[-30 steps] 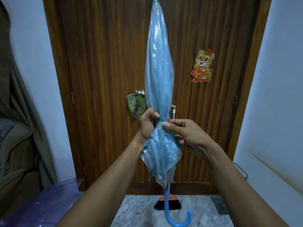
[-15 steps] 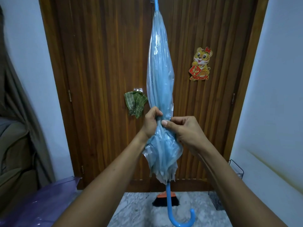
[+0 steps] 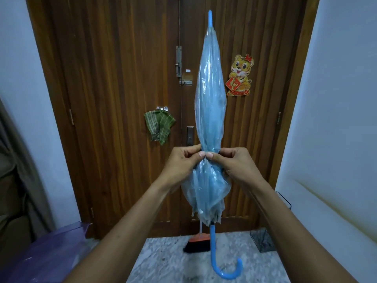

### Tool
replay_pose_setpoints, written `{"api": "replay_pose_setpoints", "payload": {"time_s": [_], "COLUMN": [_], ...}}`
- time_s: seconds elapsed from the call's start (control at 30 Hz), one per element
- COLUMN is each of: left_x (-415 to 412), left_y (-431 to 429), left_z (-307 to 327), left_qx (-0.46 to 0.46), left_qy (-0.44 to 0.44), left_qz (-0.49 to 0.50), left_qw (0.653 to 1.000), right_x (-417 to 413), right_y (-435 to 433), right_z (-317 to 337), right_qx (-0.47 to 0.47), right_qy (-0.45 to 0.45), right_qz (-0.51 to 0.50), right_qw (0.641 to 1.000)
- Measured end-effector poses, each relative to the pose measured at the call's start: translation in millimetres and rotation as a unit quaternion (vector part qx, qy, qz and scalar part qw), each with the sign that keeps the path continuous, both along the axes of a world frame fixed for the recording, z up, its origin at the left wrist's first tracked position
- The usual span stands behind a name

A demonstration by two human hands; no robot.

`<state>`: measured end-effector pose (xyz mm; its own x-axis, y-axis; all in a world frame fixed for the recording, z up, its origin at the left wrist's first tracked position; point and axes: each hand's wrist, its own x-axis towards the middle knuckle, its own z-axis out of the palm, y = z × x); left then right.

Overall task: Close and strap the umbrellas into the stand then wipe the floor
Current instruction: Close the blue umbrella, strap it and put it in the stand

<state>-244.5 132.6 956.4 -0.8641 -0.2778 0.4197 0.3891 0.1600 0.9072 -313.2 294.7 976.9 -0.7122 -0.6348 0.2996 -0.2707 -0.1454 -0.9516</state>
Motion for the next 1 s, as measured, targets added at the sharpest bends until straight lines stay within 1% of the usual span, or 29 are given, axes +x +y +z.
{"api": "replay_pose_setpoints", "payload": {"time_s": [0.07,0.17,0.23,0.43,0.63,0.8,0.87,1.0], "left_x": [-1.2,-1.2,0.0,2.9,4.1,-1.4,-3.8,-11.5], "left_y": [0.6,-2.3,-3.8,-8.4,-8.6,-7.9,-8.9,-16.5], "left_z": [-2.7,-3.0,-2.4,0.3,-2.8,-4.4,-5.1,-9.7], "left_qx": [0.001,0.016,0.033,0.067,0.052,0.047,0.073,0.148], "left_qy": [0.017,0.037,0.041,0.039,0.049,0.06,0.057,0.022], "left_qz": [0.012,0.003,-0.013,-0.065,-0.06,-0.041,-0.039,-0.055], "left_qw": [1.0,0.999,0.999,0.995,0.996,0.996,0.995,0.987], "right_x": [-0.8,-3.9,-4.8,-4.0,-3.9,-1.9,-1.9,-9.6], "right_y": [-2.6,-2.5,-2.2,-5.4,-9.8,-17.4,-21.4,-20.3], "right_z": [-2.0,-1.5,-0.4,4.5,1.8,-5.1,-7.2,-7.8], "right_qx": [0.01,0.055,0.064,0.039,0.036,-0.02,-0.024,0.016], "right_qy": [0.02,0.069,0.068,0.034,0.037,0.054,0.064,0.06], "right_qz": [-0.003,-0.004,0.008,0.008,-0.021,-0.046,-0.066,-0.068], "right_qw": [1.0,0.996,0.996,0.999,0.998,0.997,0.995,0.996]}}
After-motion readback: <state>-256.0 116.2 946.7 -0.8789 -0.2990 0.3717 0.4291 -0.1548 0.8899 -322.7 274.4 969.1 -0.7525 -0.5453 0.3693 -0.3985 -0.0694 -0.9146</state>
